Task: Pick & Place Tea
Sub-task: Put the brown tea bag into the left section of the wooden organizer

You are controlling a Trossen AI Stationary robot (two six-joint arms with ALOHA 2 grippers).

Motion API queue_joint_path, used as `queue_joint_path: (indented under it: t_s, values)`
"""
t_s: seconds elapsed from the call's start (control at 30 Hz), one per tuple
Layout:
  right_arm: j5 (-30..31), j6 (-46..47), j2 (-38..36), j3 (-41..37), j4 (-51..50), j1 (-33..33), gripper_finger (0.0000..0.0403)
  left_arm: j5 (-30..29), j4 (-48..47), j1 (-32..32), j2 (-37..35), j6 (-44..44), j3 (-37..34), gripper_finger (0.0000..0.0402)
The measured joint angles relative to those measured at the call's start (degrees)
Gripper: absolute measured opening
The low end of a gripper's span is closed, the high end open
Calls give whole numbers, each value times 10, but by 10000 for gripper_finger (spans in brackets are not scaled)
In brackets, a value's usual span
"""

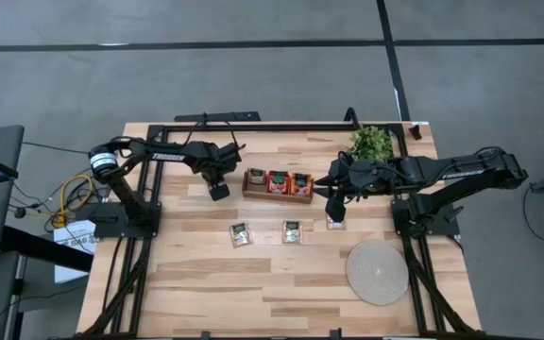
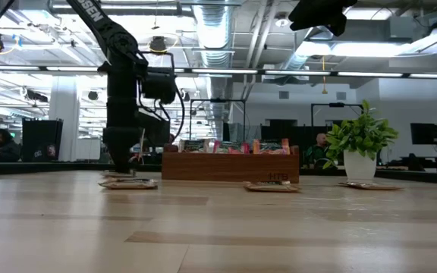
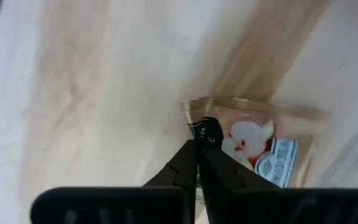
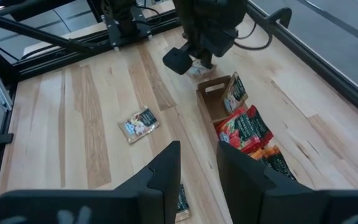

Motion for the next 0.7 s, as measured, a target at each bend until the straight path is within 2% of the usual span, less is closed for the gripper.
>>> queue_joint_path:
  t_s: [0.37,0.7]
  values:
    - [0,0,0,0,0,0,97,-28,-4,-1,-85,0,1,0]
    - [1,0,0,0,0,0,97,-55,-10,-39,-230,19,4,0]
